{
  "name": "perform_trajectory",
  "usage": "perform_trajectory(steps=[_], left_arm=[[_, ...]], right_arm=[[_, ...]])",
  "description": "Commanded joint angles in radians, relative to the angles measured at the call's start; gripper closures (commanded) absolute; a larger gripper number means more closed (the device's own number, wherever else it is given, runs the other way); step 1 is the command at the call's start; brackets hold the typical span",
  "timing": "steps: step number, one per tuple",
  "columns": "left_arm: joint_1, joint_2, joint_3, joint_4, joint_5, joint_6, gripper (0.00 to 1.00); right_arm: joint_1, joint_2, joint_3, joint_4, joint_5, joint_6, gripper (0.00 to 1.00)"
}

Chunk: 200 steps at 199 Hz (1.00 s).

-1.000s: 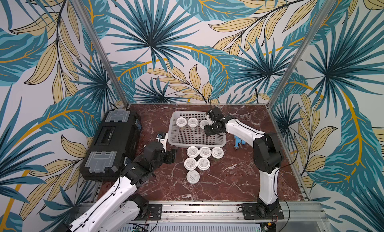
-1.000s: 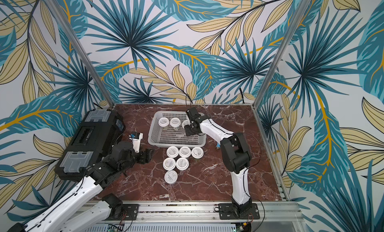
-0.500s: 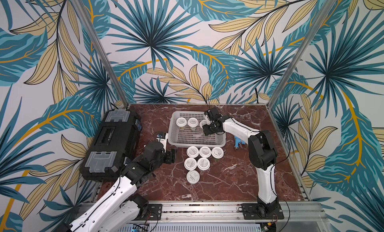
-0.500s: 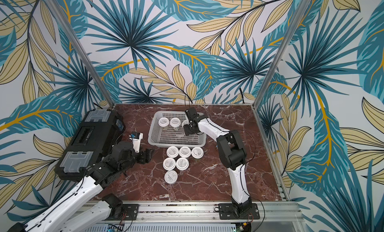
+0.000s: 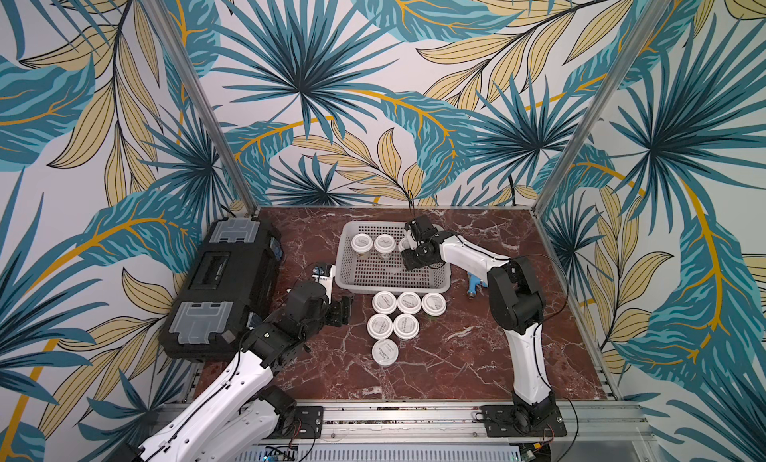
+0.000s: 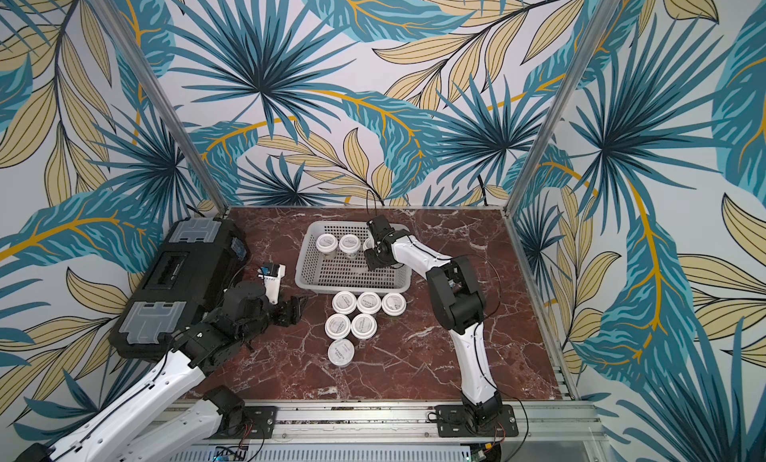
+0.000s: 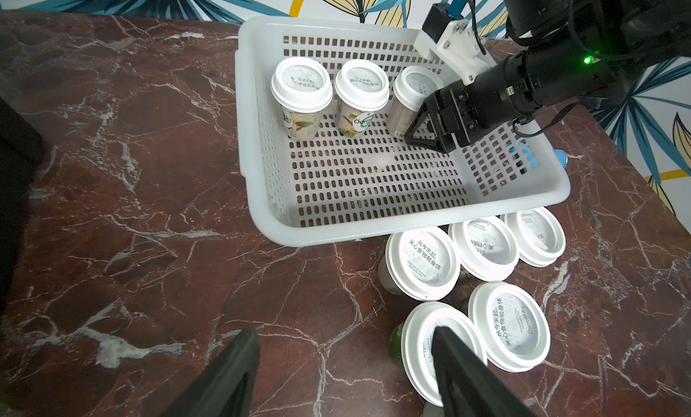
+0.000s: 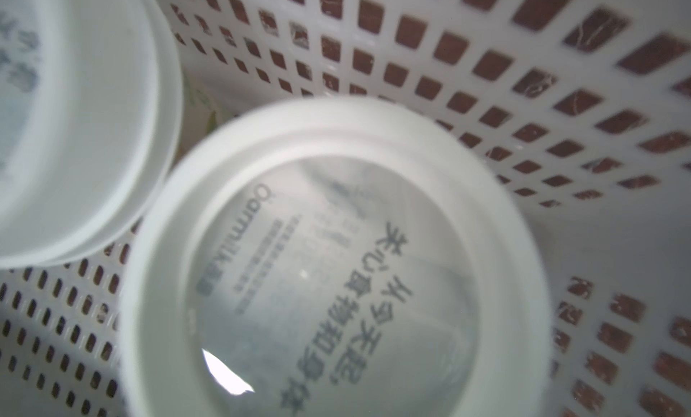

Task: Put the yogurt in the basket
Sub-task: Place the yogurt in the basket.

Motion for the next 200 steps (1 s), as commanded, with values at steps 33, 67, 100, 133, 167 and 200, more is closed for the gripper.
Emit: perform_trajectory(steps=[33, 67, 100, 133, 167, 200], left_arm=[[0.006, 0.004, 0.007, 0.011, -0.006, 0.014, 0.23], [0.004, 0.008, 0.006, 0.013, -0.004, 0.013, 0.23], [0.005, 0.005, 0.006, 0.011, -0.008, 0.015, 0.23], [0.004, -0.003, 0.006, 0.008, -0.008, 0.015, 0.23], [0.005, 0.003, 0.007, 0.027, 0.003, 0.008, 0.23], [0.004, 0.016, 0.022, 0.049, 0.031, 0.006, 0.22]], right_arm=[[-0.002, 0.058, 0.040, 0.010, -0.024, -0.017, 0.39], [-0.002, 0.062, 0.041, 0.014, -0.034, -0.017, 0.39], [-0.002, 0.036, 0.021, 0.025, -0.064, -0.019, 0.39], [-0.002, -0.048, -0.029, 0.027, -0.081, -0.020, 0.30], [-0.002, -0.169, -0.065, -0.021, -0.080, -0.030, 0.23], [-0.002, -0.260, -0.088, -0.109, -0.092, -0.040, 0.21]])
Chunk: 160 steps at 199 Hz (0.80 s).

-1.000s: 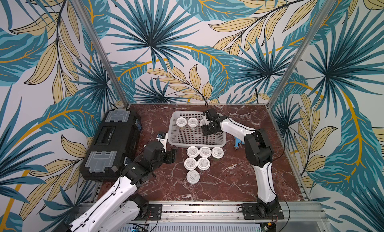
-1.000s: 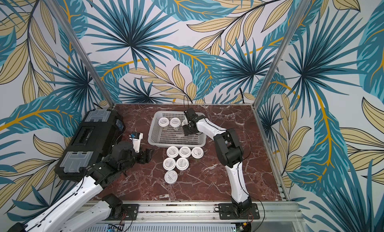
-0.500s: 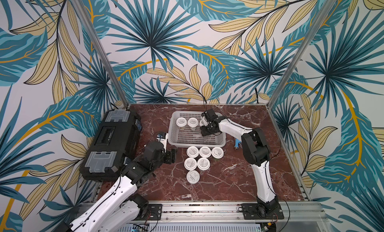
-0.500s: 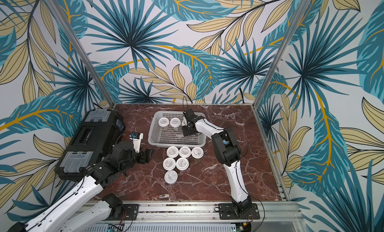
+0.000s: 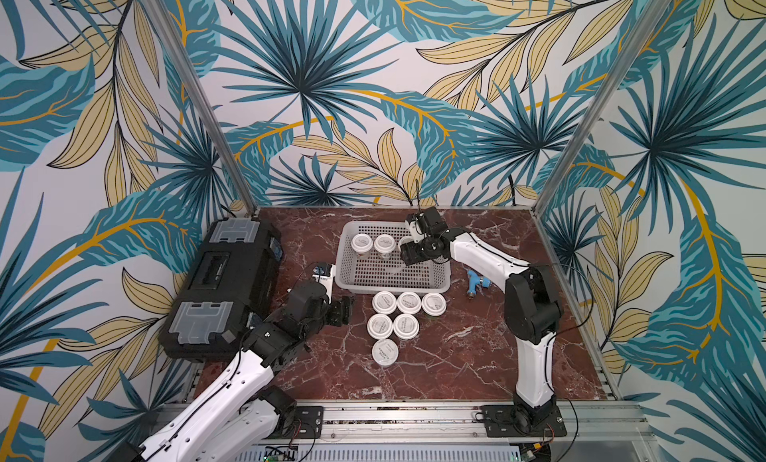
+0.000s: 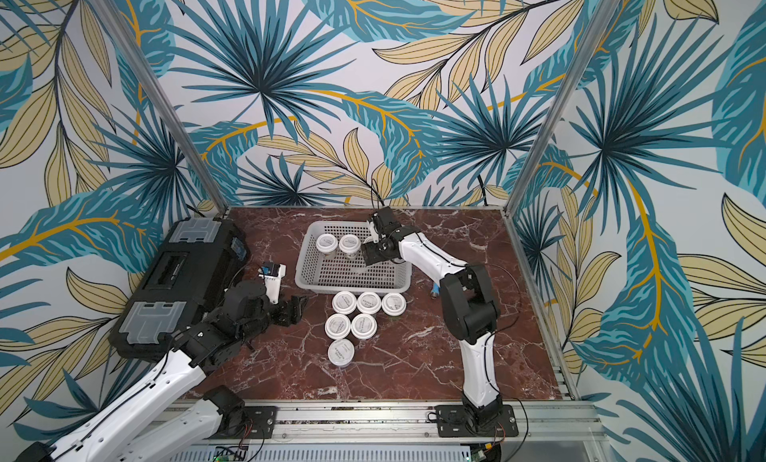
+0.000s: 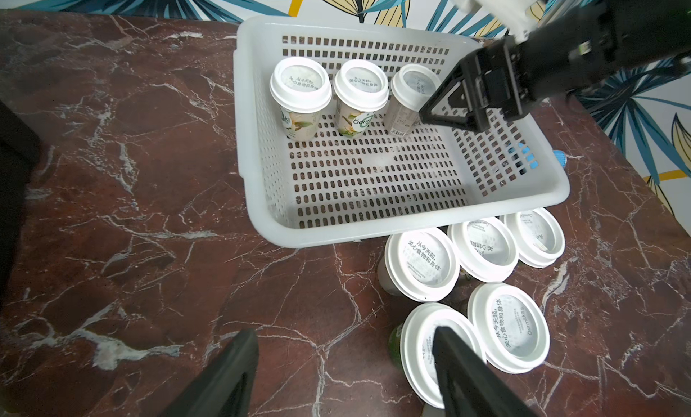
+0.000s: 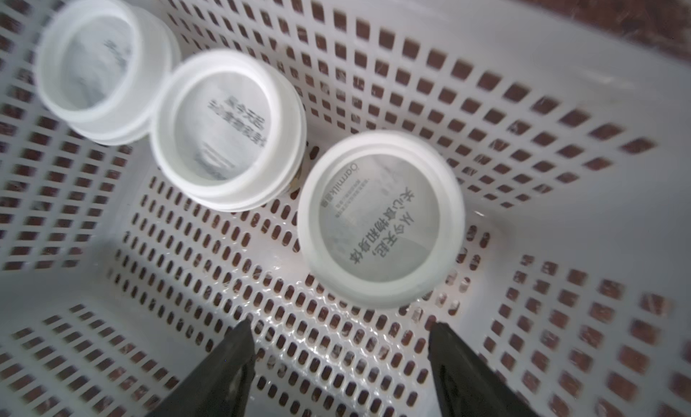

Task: Put the yogurt in the basket
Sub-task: Place the yogurt in the basket.

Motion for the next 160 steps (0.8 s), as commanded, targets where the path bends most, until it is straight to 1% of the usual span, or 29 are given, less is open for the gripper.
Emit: perform_trajectory(steps=[1, 20, 43, 50, 54, 67, 88, 103, 129, 143, 160], left_arm=[[0.004, 0.011, 0.023, 0.036, 0.025, 0.007, 0.21], [0.004, 0.049, 0.064, 0.050, 0.029, 0.029, 0.19], [0.005, 0.132, 0.180, 0.065, -0.013, 0.053, 0.18], [0.009, 0.156, 0.210, 0.090, -0.016, 0.052, 0.18], [0.012, 0.167, 0.226, 0.111, -0.048, 0.048, 0.18], [0.026, 0.210, 0.267, 0.169, -0.054, 0.027, 0.19], [0.040, 0.271, 0.297, 0.260, -0.086, -0.006, 0.18], [0.044, 0.283, 0.273, 0.316, -0.128, -0.028, 0.14], [0.060, 0.244, 0.144, 0.449, -0.145, -0.029, 0.13], [0.090, 0.222, 0.095, 0.452, -0.143, -0.024, 0.14], [0.129, 0.180, 0.022, 0.483, -0.112, -0.037, 0.13]], right_arm=[[-0.001, -0.081, -0.040, -0.087, -0.023, -0.017, 0.21], [-0.001, -0.170, -0.087, -0.112, -0.038, -0.009, 0.20], [0.000, -0.301, -0.138, -0.175, -0.034, -0.005, 0.20], [0.000, -0.343, -0.152, -0.202, -0.026, -0.004, 0.20], [0.000, -0.366, -0.161, -0.218, -0.022, -0.003, 0.20], [0.000, -0.439, -0.195, -0.266, -0.007, 0.000, 0.19], [0.000, -0.533, -0.270, -0.337, -0.006, 0.024, 0.19], [0.002, -0.590, -0.336, -0.362, -0.013, 0.046, 0.19], [0.011, -0.656, -0.449, -0.382, 0.001, 0.071, 0.18], [0.015, -0.678, -0.489, -0.390, 0.002, 0.082, 0.18], [0.022, -0.696, -0.532, -0.388, 0.007, 0.098, 0.18]])
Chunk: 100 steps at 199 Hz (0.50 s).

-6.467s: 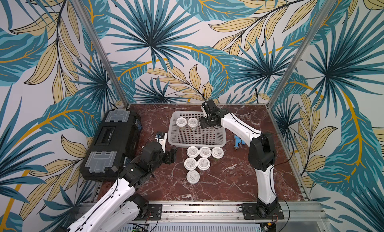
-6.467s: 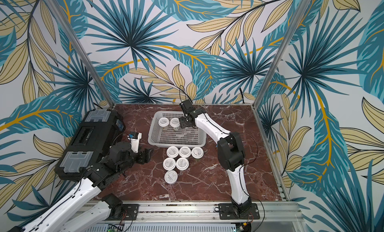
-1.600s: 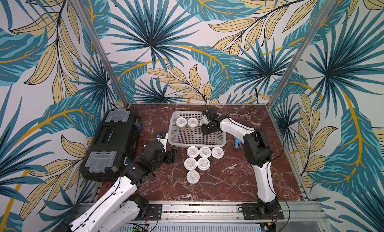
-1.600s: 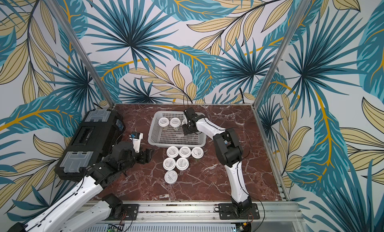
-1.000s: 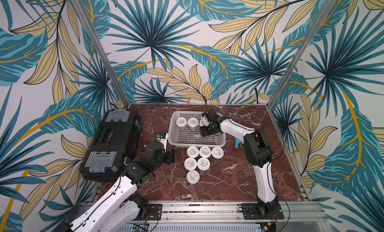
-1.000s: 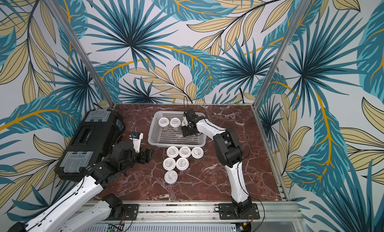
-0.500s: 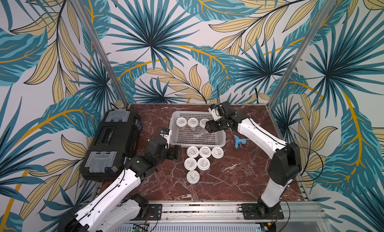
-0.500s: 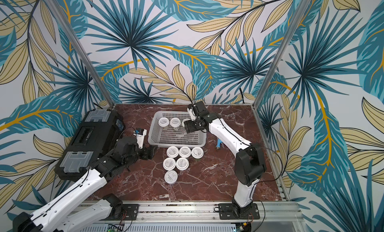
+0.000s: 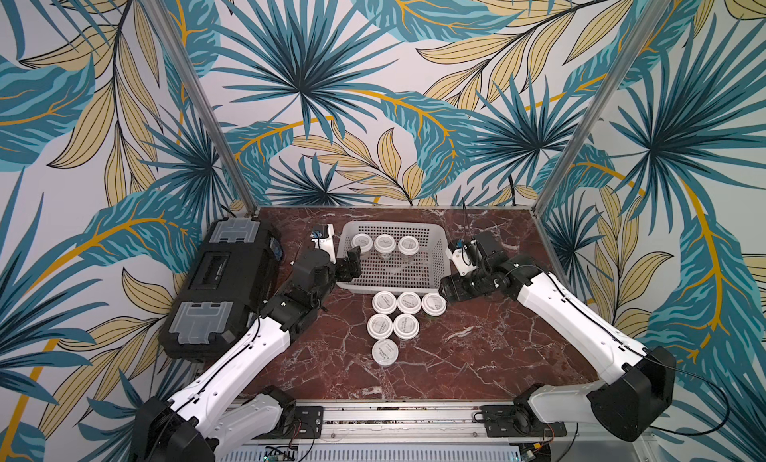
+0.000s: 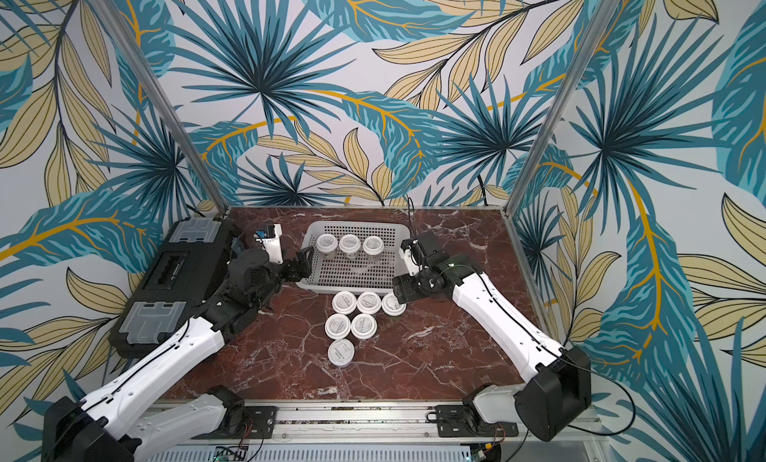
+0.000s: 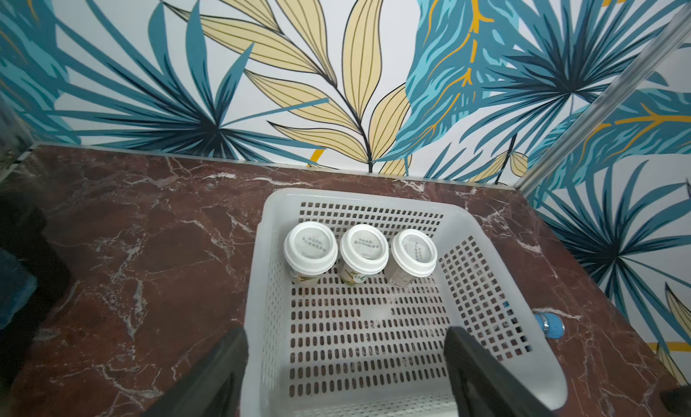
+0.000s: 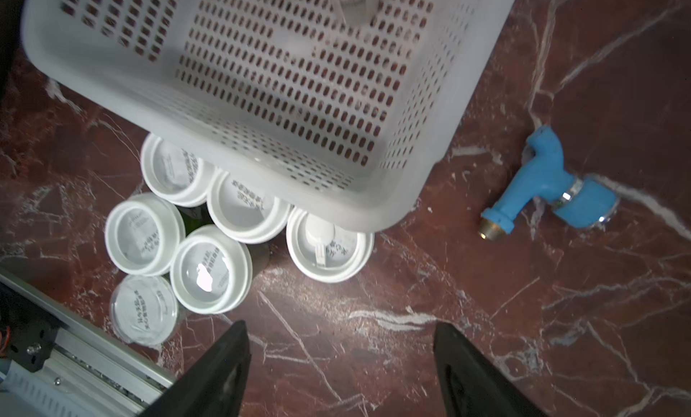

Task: Put the yogurt in the basket
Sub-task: Place the yogurt in the basket, then pick up the yogurt from the center of the board.

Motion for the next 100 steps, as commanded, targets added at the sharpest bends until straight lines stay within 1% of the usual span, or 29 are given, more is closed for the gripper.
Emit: perform_trajectory(steps=[1, 13, 32, 56, 80, 100], left_arm=[[0.051, -0.055, -0.101, 0.094, 0.004, -0.016, 0.13], [0.063, -0.086, -0.157, 0.155, 0.027, -0.013, 0.13], [0.066, -0.112, -0.219, 0.221, 0.004, 0.004, 0.10], [0.069, -0.118, -0.244, 0.240, -0.007, 0.042, 0.03], [0.071, -0.137, -0.253, 0.246, -0.002, 0.052, 0.00], [0.074, -0.160, -0.263, 0.246, -0.003, 0.059, 0.00]], right_arm=[[0.012, -0.031, -0.057, -0.040, 0.014, 0.039, 0.18], [0.024, -0.027, -0.076, -0.033, 0.017, 0.047, 0.18], [0.044, -0.008, -0.088, -0.031, 0.026, 0.060, 0.18], [0.072, 0.020, -0.084, -0.022, 0.042, 0.077, 0.18], [0.082, 0.068, -0.069, -0.009, 0.048, 0.070, 0.17], [0.083, 0.114, -0.059, 0.004, 0.056, 0.061, 0.16]])
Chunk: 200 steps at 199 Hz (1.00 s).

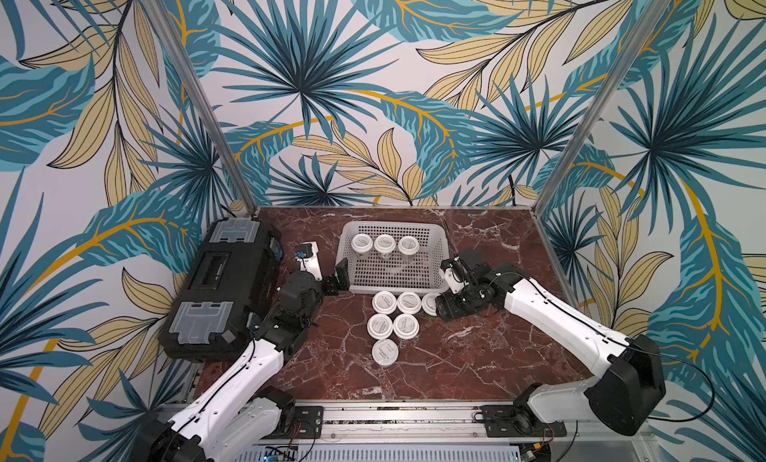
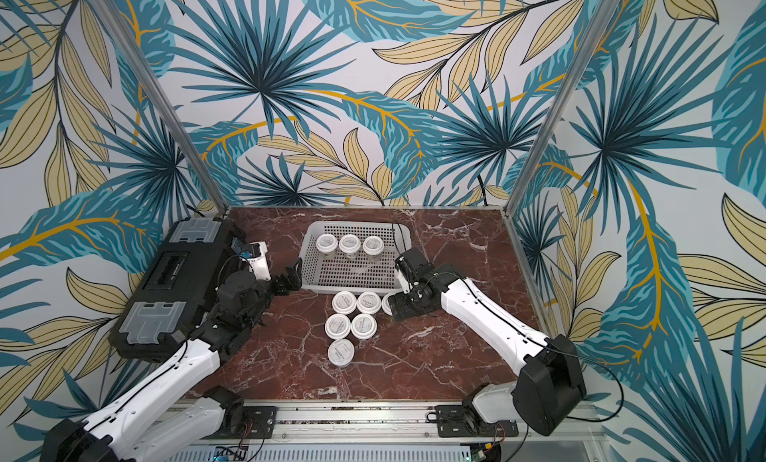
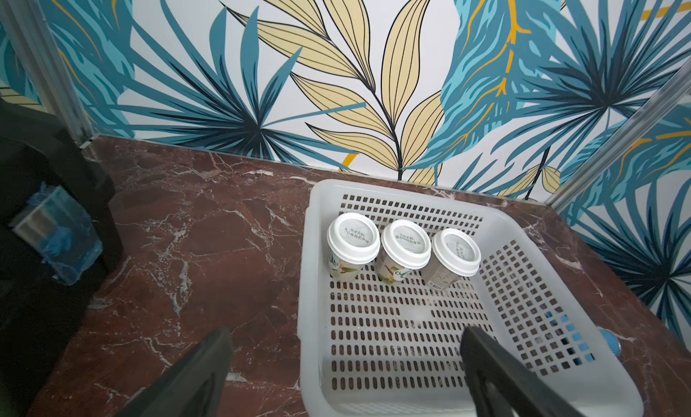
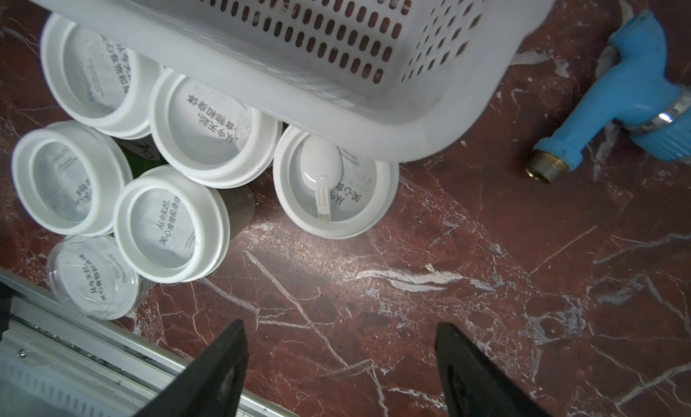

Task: Put the yogurt in the basket
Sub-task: Pick up the yogurt from the center of the board.

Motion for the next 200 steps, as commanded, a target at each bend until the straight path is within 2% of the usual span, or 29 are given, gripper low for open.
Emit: perform_trajectory(steps=[1, 153, 200], left_arm=[[0.007, -0.036, -0.032, 0.049, -0.004, 0.028, 0.00], [0.013, -0.059, -0.043, 0.045, 0.003, 0.047, 0.00], [0.013, -0.053, -0.042, 0.044, 0.005, 0.047, 0.00]], right_arm=[[0.004, 0.053, 0.012, 0.020, 0.025, 0.003, 0.16], [0.031, 0.195, 0.049, 0.146, 0.050, 0.018, 0.16], [0.031, 0.211, 0.040, 0.159, 0.060, 0.021, 0.20]])
